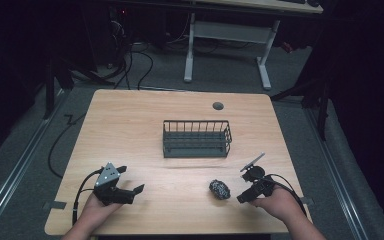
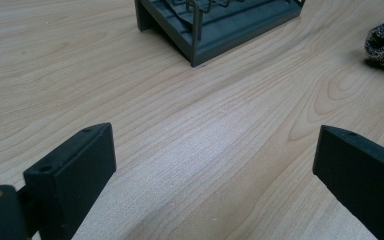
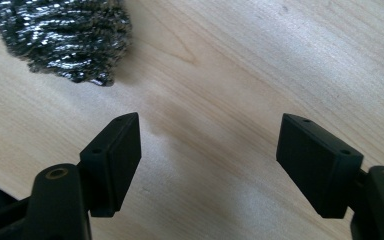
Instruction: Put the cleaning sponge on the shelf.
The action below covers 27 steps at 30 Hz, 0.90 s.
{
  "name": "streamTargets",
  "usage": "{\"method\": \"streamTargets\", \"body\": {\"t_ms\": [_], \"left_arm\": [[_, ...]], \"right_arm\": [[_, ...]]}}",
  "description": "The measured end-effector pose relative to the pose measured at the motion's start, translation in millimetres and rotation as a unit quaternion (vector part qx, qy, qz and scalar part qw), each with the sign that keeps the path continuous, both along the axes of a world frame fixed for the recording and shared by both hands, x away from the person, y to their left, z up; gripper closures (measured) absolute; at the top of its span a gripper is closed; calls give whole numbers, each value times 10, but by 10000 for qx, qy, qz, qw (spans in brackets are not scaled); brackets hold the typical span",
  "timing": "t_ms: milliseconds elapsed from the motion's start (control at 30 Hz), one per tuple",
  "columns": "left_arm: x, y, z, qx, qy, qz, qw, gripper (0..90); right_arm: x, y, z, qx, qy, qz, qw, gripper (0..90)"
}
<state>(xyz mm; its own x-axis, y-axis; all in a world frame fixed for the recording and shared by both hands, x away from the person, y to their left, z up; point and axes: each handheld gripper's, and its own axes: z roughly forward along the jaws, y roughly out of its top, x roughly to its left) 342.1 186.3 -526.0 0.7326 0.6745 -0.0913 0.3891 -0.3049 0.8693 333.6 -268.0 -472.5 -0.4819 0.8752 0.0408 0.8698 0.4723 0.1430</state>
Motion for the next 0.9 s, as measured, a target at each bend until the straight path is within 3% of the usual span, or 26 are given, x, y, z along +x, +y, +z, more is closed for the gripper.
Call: {"method": "streamTargets", "body": {"t_ms": [100, 267, 500, 567, 600, 667, 900], "left_arm": [[1, 1, 3, -10, -1, -3, 10000, 42], [-3, 2, 12, -21, -9, -21, 10000, 42], [6, -9, 4, -8, 37, -93, 9999, 42], [4, -12, 5, -21, 35, -97, 9999, 42], [1, -10, 10, -33, 24, -102, 9999, 42], [-2, -6, 15, -38, 14, -104, 9999, 42], [10, 0, 14, -36, -6, -75, 10000, 42]], "right_arm": [[-15, 52, 58, 26, 9, 173, 9998, 246], [-40, 139, 128, 81, 31, 201, 9998, 213], [-80, 387, 251, 93, -59, 435, 9990, 152], [-85, 426, 254, 98, -27, 391, 9992, 149], [-68, 460, 239, 118, -70, 594, 9981, 146], [-59, 517, 223, 79, -74, 653, 9978, 149], [35, 657, 143, 69, 13, 721, 9974, 152]]}}
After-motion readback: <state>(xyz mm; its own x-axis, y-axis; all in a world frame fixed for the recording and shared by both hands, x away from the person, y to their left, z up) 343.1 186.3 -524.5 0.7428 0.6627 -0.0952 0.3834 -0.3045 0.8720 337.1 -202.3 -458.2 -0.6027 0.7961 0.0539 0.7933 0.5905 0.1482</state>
